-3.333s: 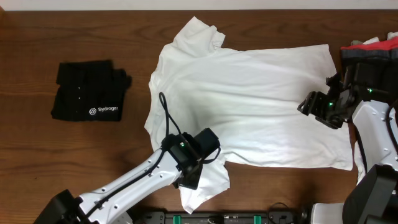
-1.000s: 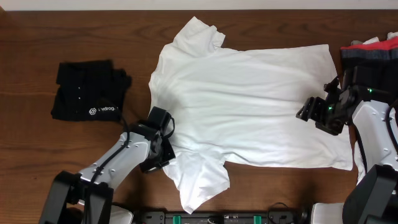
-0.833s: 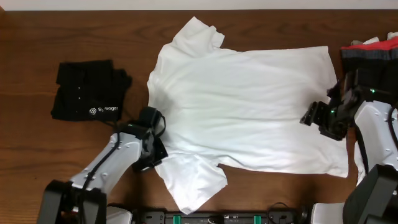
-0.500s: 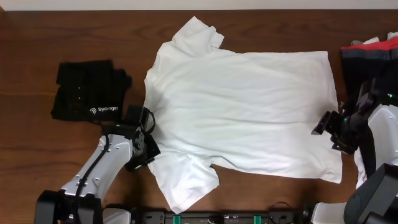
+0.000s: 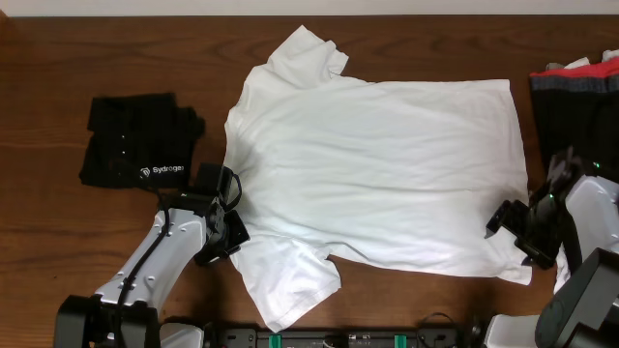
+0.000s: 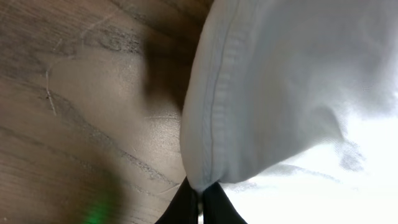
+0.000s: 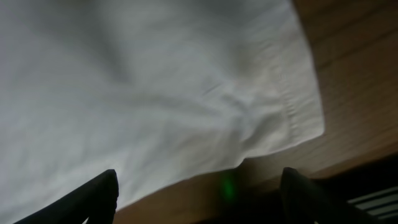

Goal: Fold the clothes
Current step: 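Move the right gripper down and grasp the shirt's lower-right hem corner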

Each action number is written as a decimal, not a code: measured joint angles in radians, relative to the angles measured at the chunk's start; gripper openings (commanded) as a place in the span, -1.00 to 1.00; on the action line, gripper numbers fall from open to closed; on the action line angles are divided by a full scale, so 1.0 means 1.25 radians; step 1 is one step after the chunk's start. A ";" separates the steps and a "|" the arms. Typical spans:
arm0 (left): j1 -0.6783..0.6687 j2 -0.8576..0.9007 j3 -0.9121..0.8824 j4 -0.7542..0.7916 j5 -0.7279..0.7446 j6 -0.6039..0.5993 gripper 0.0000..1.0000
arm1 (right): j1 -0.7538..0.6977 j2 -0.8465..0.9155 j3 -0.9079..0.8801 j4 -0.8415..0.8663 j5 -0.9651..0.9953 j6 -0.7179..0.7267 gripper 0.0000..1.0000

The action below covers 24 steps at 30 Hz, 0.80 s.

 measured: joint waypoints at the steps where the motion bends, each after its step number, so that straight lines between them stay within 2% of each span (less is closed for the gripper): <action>1: 0.000 0.000 0.000 0.000 0.000 0.000 -0.88 | -0.016 0.000 -0.007 0.014 0.005 0.006 0.62; 10: 0.000 0.000 0.000 0.000 0.000 0.000 -0.88 | -0.122 0.000 -0.051 0.080 0.025 0.049 0.67; 16: 0.000 0.000 0.000 0.000 0.000 0.000 -0.87 | -0.136 0.000 -0.139 0.160 0.023 0.078 0.66; 20: 0.000 0.000 0.000 0.000 0.000 0.000 -0.86 | -0.136 -0.001 -0.151 0.164 0.019 0.085 0.64; 22: 0.000 0.000 0.000 0.000 0.000 0.000 -0.87 | -0.136 -0.002 -0.151 0.164 0.017 0.088 0.50; 24: 0.000 0.000 0.000 0.000 0.000 0.000 -0.86 | -0.136 -0.002 -0.151 0.165 0.016 0.089 0.19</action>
